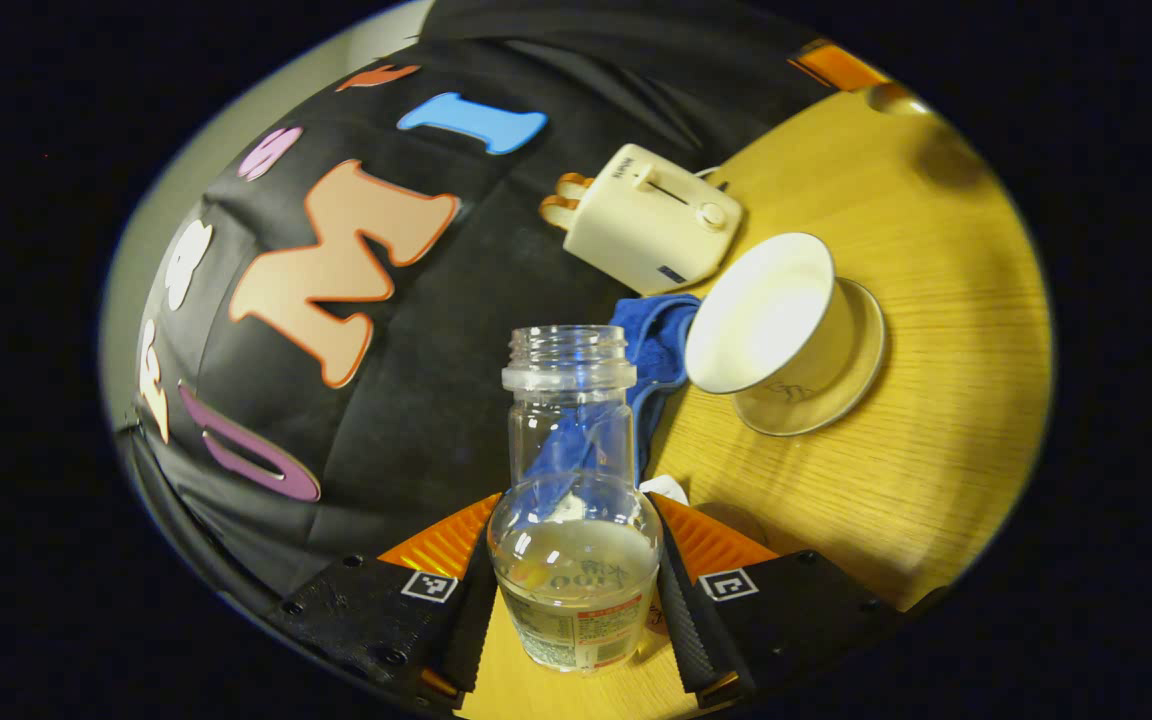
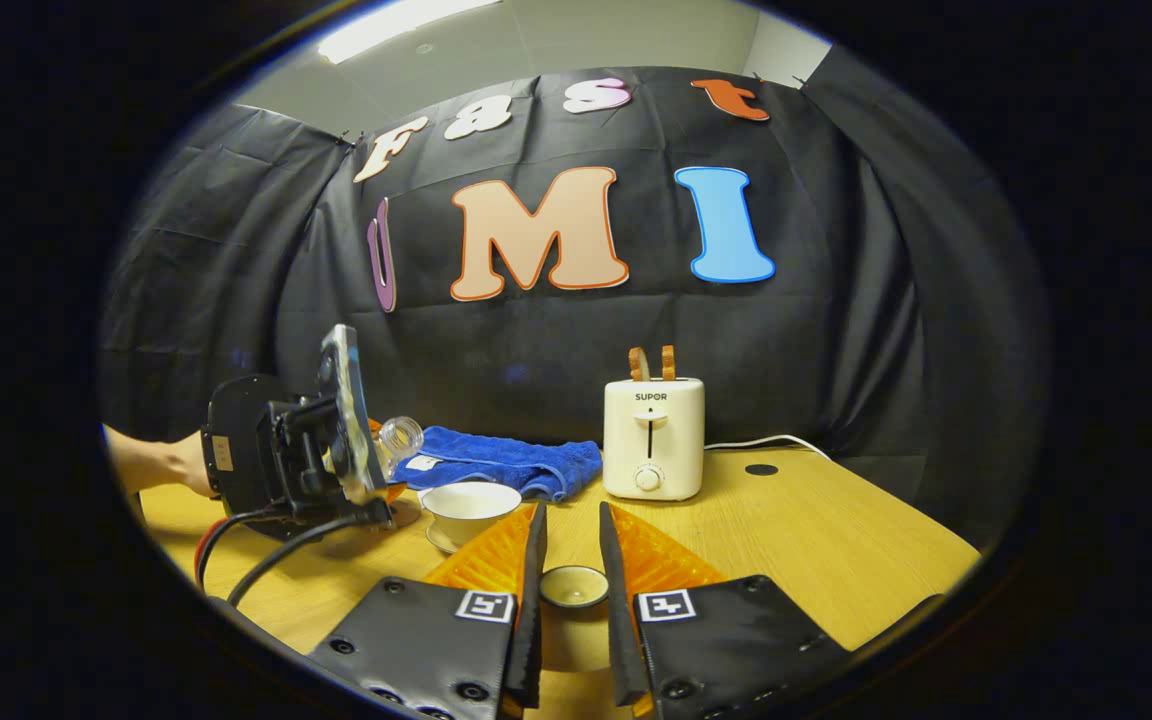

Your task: Open the teacup lid with one hand, grasp the water bottle and pour water into the teacup with the other hand; after pouring, place the water bottle on the coaster and then close the teacup lid.

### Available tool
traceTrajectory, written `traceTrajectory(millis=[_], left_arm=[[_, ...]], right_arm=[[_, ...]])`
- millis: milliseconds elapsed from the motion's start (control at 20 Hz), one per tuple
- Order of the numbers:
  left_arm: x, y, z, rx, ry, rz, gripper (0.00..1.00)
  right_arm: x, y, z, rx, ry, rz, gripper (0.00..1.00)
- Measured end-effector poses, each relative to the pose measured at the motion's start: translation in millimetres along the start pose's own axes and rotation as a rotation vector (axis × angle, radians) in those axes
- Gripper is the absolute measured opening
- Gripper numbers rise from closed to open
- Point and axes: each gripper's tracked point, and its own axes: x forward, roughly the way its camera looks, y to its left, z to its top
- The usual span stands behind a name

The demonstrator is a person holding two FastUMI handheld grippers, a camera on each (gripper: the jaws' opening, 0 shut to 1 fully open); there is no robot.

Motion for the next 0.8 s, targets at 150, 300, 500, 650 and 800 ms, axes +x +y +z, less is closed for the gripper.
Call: traceTrajectory(millis=[150, 300, 500, 650, 800], left_arm=[[1.8, 1.9, 0.0, 0.148, 0.036, -0.022, 0.7], [0.8, 3.5, -4.8, 0.27, 0.063, -0.038, 0.72], [4.1, 5.4, -6.0, 0.399, 0.097, -0.055, 0.73], [2.0, 8.1, -1.5, 0.483, 0.107, -0.061, 0.72], [5.6, 13.6, 3.5, 0.581, 0.116, -0.067, 0.72]], right_arm=[[-1.0, 0.1, 0.8, -0.001, -0.001, 0.0, 0.31], [-0.8, 0.0, 0.2, 0.0, -0.001, 0.001, 0.31], [-0.6, 0.1, 0.2, 0.0, -0.001, 0.002, 0.31], [-0.9, -0.1, 0.6, 0.0, -0.001, 0.002, 0.31], [-0.6, -0.4, 0.3, 0.0, -0.001, 0.002, 0.31]])
